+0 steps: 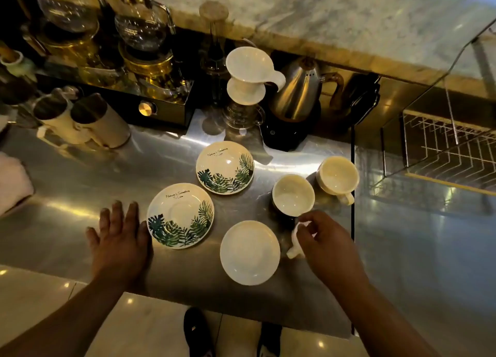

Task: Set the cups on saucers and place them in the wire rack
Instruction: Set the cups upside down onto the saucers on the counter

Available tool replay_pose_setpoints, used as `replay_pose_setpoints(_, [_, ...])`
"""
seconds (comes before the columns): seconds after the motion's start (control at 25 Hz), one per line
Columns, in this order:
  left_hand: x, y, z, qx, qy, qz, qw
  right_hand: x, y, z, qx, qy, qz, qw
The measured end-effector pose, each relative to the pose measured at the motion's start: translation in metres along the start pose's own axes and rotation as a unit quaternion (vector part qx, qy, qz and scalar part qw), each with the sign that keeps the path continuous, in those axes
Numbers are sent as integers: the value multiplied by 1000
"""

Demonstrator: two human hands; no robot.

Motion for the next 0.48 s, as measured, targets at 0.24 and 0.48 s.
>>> replay_pose_setpoints(0.24, [5, 2, -3, 29, 0, 34, 999, -3, 6, 43, 86, -155, -168, 970])
replay_pose_setpoints(0.48, [4, 1, -1, 18, -11, 28, 999, -3, 46, 72, -23, -146, -252, 956])
Point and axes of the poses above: each hand's wrist, its own z-axis towards the middle knuckle, its own y-axis out of the palm, x = y × z, the point moved 1 cm from there along z, towards the middle knuckle, and after that the axes turned 14 degrees about x, right-handed, at the moved point
